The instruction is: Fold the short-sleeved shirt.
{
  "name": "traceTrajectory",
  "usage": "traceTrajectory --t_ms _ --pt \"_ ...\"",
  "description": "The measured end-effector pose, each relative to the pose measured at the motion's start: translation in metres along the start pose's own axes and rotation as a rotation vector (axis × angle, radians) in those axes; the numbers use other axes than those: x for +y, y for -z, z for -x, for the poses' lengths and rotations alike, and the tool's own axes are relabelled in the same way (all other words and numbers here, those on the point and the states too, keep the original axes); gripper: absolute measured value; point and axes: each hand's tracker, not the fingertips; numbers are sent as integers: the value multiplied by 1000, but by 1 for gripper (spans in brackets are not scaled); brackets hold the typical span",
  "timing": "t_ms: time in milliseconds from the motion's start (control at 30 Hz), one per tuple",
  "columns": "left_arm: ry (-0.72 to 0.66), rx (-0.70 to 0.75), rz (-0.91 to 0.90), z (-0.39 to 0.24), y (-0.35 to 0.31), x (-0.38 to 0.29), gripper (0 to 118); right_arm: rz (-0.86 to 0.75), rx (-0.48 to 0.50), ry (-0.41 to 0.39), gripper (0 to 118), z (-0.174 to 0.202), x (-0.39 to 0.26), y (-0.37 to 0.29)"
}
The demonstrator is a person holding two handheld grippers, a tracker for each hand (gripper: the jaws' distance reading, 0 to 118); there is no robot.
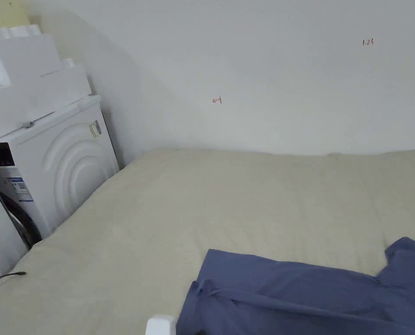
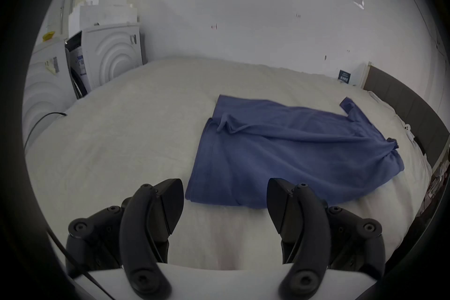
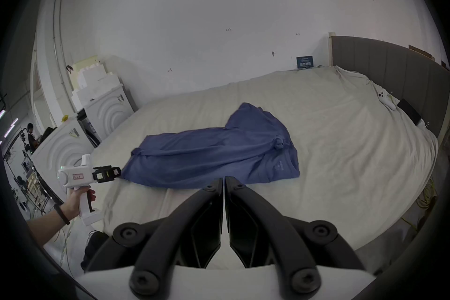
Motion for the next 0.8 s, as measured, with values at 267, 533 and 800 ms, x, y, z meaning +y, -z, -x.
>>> traceTrajectory --t_ms 267,533,800 --pt "13 44 101 8 46 -4 65 58 -22 17 2 -9 -6 23" --pt "202 81 147 -20 48 1 16 51 -123 82 59 -23 -12 55" --pt "142 72 168 -14 52 5 15 113 -266 282 96 -97 -24 163"
